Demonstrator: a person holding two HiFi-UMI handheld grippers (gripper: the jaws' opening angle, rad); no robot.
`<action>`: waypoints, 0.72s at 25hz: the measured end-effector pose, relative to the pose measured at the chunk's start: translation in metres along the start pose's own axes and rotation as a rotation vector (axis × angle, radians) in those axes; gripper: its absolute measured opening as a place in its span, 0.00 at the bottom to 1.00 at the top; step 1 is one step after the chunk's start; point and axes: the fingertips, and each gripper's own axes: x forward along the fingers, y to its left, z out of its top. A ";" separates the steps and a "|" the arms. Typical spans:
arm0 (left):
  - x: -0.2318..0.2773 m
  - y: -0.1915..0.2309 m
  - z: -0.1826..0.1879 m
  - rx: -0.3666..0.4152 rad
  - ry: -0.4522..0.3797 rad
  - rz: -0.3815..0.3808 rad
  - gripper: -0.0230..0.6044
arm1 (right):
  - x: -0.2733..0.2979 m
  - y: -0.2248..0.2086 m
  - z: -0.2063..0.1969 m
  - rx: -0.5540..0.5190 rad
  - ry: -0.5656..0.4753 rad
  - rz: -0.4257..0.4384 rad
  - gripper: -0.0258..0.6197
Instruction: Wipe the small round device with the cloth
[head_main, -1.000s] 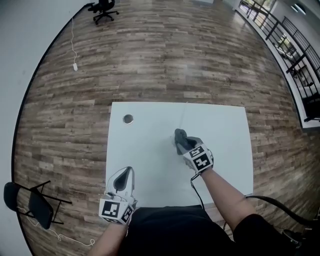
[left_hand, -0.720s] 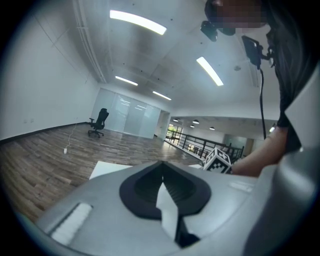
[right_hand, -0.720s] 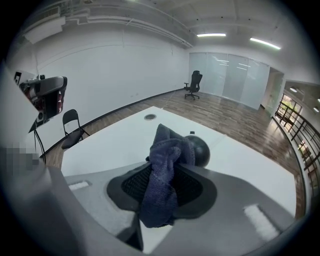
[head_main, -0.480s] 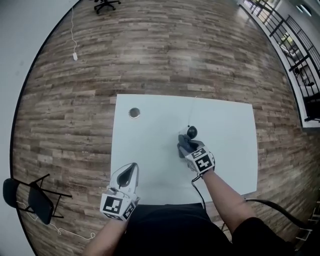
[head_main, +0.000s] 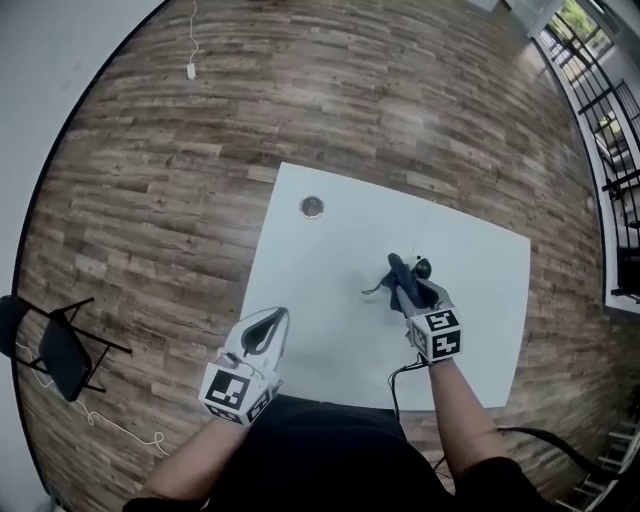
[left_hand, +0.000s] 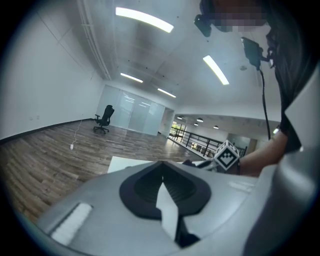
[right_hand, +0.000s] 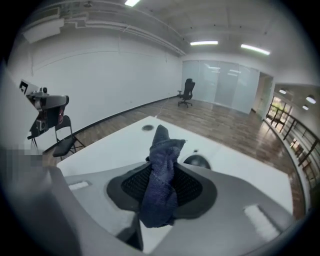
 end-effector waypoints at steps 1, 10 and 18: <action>0.001 0.000 0.000 -0.009 -0.007 -0.002 0.05 | -0.011 -0.015 0.015 -0.010 -0.037 -0.052 0.23; 0.005 0.002 -0.007 -0.077 -0.038 -0.015 0.05 | -0.024 -0.072 0.057 -0.330 0.051 -0.266 0.23; -0.003 0.015 -0.019 -0.133 -0.035 0.021 0.05 | -0.002 -0.050 0.033 -0.335 0.213 -0.213 0.23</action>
